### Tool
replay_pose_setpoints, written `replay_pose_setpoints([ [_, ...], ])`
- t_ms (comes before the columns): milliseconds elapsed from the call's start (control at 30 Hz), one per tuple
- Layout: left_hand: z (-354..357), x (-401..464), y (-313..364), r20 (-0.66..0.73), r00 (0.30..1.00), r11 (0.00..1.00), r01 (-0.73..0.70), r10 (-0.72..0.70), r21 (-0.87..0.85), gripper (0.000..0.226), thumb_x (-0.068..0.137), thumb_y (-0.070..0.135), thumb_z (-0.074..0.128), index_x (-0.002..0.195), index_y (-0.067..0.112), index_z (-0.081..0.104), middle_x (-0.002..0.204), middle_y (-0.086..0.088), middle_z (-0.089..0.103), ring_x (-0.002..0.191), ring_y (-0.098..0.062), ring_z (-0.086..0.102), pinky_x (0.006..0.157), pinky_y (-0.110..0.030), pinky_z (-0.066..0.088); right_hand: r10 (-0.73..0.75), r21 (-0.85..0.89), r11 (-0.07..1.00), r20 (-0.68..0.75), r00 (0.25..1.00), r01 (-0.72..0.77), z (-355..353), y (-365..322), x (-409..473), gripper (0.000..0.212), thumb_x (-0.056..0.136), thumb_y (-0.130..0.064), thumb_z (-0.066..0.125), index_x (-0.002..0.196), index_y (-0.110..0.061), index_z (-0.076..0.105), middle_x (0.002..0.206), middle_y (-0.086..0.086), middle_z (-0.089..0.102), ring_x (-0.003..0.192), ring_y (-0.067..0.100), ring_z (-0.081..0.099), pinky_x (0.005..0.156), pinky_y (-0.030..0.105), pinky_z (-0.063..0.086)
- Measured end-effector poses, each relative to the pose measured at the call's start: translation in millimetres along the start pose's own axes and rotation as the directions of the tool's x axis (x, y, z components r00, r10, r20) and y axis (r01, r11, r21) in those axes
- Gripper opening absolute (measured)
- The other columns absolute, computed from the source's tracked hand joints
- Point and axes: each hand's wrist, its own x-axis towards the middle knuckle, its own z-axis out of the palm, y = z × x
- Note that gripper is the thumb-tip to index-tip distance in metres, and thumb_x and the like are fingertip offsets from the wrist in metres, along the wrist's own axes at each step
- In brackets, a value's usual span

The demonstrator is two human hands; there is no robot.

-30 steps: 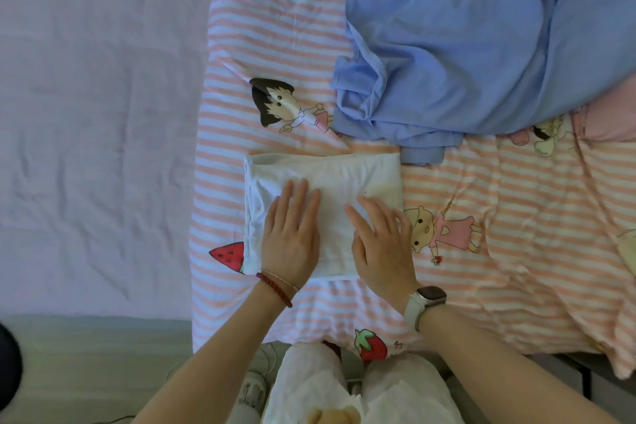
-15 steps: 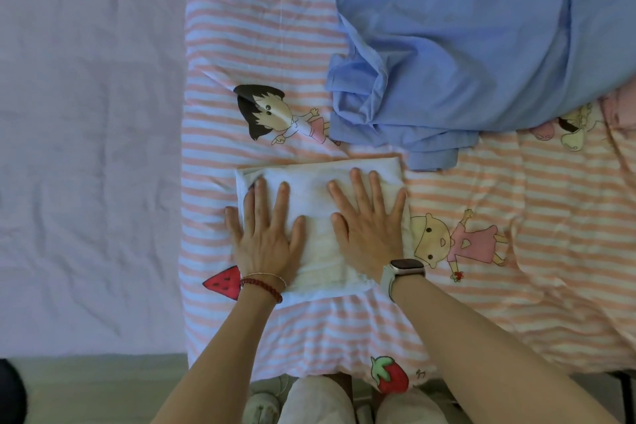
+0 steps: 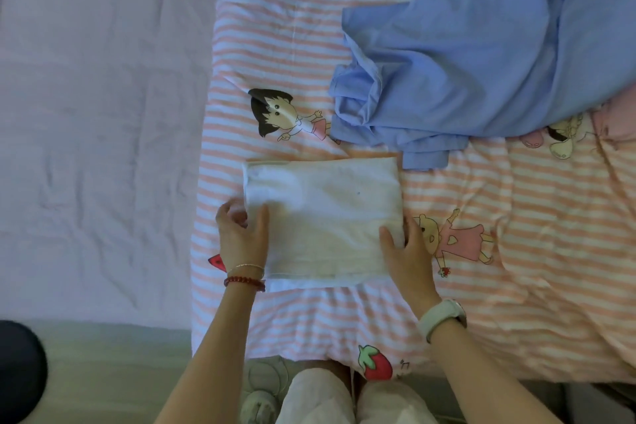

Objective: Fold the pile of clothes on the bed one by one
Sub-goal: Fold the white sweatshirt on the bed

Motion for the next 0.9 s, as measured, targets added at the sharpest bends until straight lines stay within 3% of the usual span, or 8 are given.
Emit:
replay_pose_setpoints([
  [133,0.8,9.1,5.6,0.189,0.981,0.996,0.031,-0.046,0.083,0.062,0.084,0.046,0.061,0.126,0.007,0.039,0.103,-0.002,0.054,0.094,-0.024,0.054,0.084,-0.034,0.045,0.048,0.102,0.993,0.112,0.993,-0.06,0.9,-6.9,10.2,0.04,0.087,-0.024,0.061,0.121,-0.022,0.041,0.108,-0.005,0.054,0.092,0.015,0.057,0.08,0.034,0.048],
  [233,1.2,2.6,5.0,0.231,0.972,0.998,0.054,-0.045,-0.033,0.049,0.091,0.035,0.056,0.125,0.004,0.04,0.102,-0.003,0.053,0.095,-0.024,0.054,0.084,-0.034,0.045,0.026,0.188,0.98,0.17,0.985,-0.058,-3.5,-12.0,10.7,0.038,0.086,-0.018,0.062,0.115,-0.024,0.038,0.104,-0.006,0.052,0.088,0.011,0.056,0.077,0.029,0.047],
  [333,-1.5,-17.4,4.6,0.123,0.992,0.988,0.048,-0.029,-0.15,0.024,0.094,0.025,0.051,0.107,0.006,0.05,0.086,-0.002,0.054,0.08,-0.021,0.051,0.067,-0.029,0.04,-0.04,0.178,0.984,0.199,0.979,0.004,-14.9,-18.7,3.3,0.037,0.088,-0.015,0.06,0.117,-0.022,0.039,0.1,-0.009,0.051,0.084,0.002,0.053,0.065,0.016,0.043],
  [400,-6.3,-35.1,2.1,0.073,0.997,0.979,0.032,-0.017,-0.202,0.013,0.094,0.022,0.051,0.092,0.009,0.049,0.072,0.002,0.049,0.07,-0.019,0.047,0.06,-0.028,0.039,-0.058,0.172,0.985,0.217,0.974,0.02,-22.7,-22.2,-4.9,0.035,0.088,-0.015,0.06,0.118,-0.021,0.042,0.101,-0.008,0.053,0.085,0.001,0.054,0.065,0.015,0.043],
  [500,-28.3,-68.0,-9.1,0.01,1.0,0.972,0.013,-0.011,-0.233,0.026,0.094,0.019,0.05,0.07,0.017,0.04,0.064,0.004,0.04,0.058,-0.013,0.037,0.052,-0.023,0.032,-0.081,0.144,0.989,0.292,0.953,0.04,-33.8,-26.1,-29.1,0.035,0.088,-0.015,0.06,0.12,-0.021,0.046,0.107,-0.005,0.058,0.094,0.01,0.059,0.071,0.019,0.047],
  [667,-80.6,-119.6,-46.3,-0.131,0.988,0.964,0.047,-0.084,-0.262,0.029,0.095,0.019,0.05,0.068,0.02,0.039,0.062,0.006,0.041,0.056,-0.009,0.037,0.05,-0.017,0.031,-0.109,0.069,0.994,0.413,0.904,0.088,-28.6,-31.4,-84.1,0.048,0.087,-0.014,0.062,0.13,-0.024,0.043,0.115,-0.005,0.058,0.1,0.011,0.059,0.078,0.024,0.049],
  [800,-125.8,-141.7,-80.7,-0.243,0.957,0.948,0.076,-0.156,-0.31,0.019,0.095,0.018,0.05,0.077,0.014,0.045,0.061,0.005,0.045,0.055,-0.009,0.041,0.049,-0.02,0.029,-0.167,0.071,0.986,0.499,0.85,0.151,4.8,-50.6,-127.2,0.041,0.087,-0.013,0.063,0.122,-0.02,0.044,0.108,-0.007,0.056,0.09,0.001,0.056,0.064,0.008,0.047],
  [900,-166.1,-144.1,-105.4,-0.328,0.914,0.923,0.108,-0.238,-0.369,0.024,0.094,0.017,0.05,0.072,0.014,0.041,0.057,0.008,0.039,0.052,-0.007,0.037,0.047,-0.018,0.027,-0.212,0.008,0.968,0.557,0.803,0.25,47.2,-69.6,-155.3,0.034,0.088,-0.024,0.061,0.116,-0.023,0.042,0.108,-0.011,0.054,0.091,0.001,0.054,0.07,0.015,0.045],
])
